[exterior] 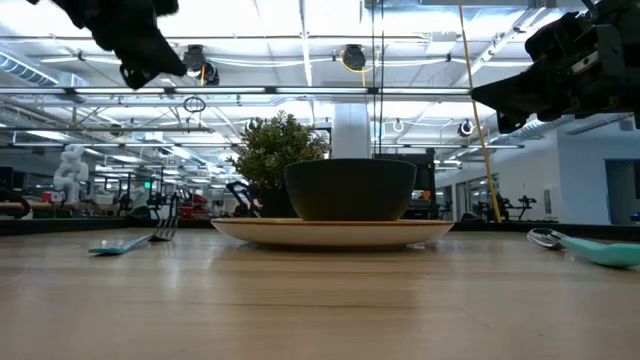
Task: Set table place
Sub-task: Put the blue fork on the yellow plate to the left of the black bowl
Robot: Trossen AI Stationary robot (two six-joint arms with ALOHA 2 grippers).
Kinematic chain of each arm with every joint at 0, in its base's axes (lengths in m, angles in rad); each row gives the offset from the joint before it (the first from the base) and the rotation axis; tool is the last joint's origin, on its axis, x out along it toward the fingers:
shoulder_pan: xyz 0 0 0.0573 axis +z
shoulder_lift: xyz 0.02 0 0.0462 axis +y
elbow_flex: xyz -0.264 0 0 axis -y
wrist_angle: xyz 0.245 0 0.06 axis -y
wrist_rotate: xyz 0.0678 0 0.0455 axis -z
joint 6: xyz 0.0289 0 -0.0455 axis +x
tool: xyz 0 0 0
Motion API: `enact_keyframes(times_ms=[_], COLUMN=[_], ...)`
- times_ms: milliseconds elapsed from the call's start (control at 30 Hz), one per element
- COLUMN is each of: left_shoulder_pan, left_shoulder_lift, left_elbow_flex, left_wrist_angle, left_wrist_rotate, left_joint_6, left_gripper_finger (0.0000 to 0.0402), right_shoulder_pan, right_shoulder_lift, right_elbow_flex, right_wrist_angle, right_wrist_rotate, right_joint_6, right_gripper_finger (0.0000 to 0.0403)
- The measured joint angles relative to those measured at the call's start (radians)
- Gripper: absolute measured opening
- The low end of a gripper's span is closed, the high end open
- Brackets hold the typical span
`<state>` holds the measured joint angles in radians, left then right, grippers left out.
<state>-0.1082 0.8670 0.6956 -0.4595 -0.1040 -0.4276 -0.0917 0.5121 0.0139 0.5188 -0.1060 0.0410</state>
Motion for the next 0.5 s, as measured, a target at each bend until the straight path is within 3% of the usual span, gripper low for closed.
enact_keyframes(times_ms=[200, 500], left_shoulder_pan=[-0.001, -0.019], left_shoulder_lift=[0.125, 0.287], left_elbow_flex=[0.000, 0.000], left_wrist_angle=[-0.051, -0.086], left_wrist_rotate=[0.004, 0.019], left_joint_6=[-0.231, -0.374], left_gripper_finger=[0.0008, 0.0008], right_shoulder_pan=[0.000, 0.000], right_shoulder_lift=[0.000, 0.003], right_elbow_flex=[0.000, 0.000], right_wrist_angle=[0.000, 0.000], right_wrist_rotate=[0.000, 0.000], right_joint_6=[0.011, 0.012], right_gripper_finger=[0.0000, 0.0000])
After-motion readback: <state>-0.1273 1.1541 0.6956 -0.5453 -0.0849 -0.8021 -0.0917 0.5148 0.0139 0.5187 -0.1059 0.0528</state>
